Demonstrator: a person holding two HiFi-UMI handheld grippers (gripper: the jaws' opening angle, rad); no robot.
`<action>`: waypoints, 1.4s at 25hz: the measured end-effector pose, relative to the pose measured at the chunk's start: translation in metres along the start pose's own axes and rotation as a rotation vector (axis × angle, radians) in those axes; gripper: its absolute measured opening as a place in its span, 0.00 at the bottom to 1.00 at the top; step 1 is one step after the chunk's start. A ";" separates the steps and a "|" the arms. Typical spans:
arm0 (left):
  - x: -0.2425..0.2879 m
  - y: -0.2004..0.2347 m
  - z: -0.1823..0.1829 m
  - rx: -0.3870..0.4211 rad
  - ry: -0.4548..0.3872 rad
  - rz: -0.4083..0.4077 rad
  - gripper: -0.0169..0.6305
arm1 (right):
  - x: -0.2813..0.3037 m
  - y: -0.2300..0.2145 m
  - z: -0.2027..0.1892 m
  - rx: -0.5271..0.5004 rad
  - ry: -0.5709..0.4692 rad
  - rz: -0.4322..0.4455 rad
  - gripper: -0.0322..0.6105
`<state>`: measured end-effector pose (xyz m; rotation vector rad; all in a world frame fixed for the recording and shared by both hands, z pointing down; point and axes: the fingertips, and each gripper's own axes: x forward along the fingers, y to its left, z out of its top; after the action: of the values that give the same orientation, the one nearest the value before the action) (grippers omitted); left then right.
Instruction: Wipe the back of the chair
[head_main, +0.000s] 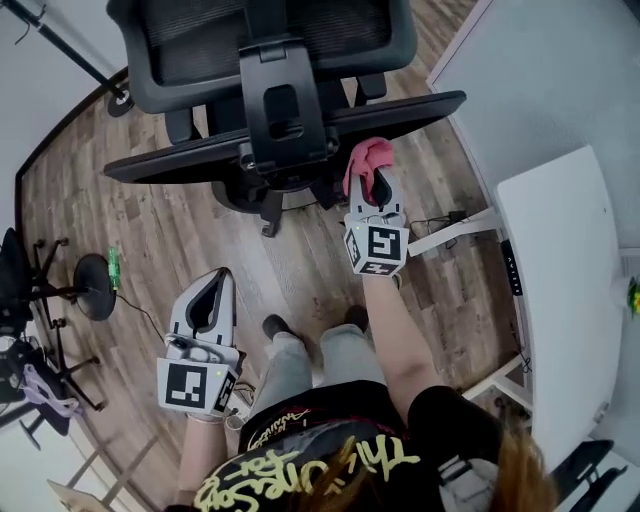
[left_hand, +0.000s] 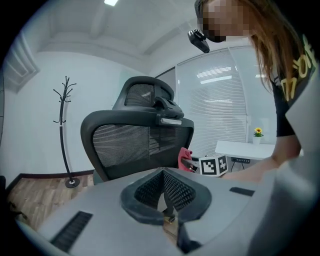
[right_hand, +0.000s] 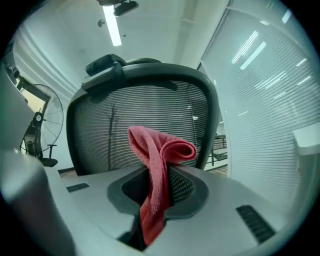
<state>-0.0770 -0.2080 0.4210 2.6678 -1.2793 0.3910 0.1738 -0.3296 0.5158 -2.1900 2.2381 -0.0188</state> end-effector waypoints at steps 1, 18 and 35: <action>0.003 -0.006 0.000 -0.001 -0.003 0.003 0.02 | 0.001 -0.014 -0.006 0.005 0.010 -0.017 0.15; -0.002 -0.026 -0.013 -0.009 0.009 0.126 0.02 | 0.064 -0.041 -0.058 0.034 0.086 0.010 0.15; -0.007 0.015 -0.043 -0.061 0.046 0.114 0.02 | 0.074 0.046 -0.056 0.110 0.033 0.021 0.15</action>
<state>-0.1001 -0.2012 0.4603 2.5286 -1.4096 0.4188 0.1252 -0.4023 0.5708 -2.1256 2.2185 -0.1747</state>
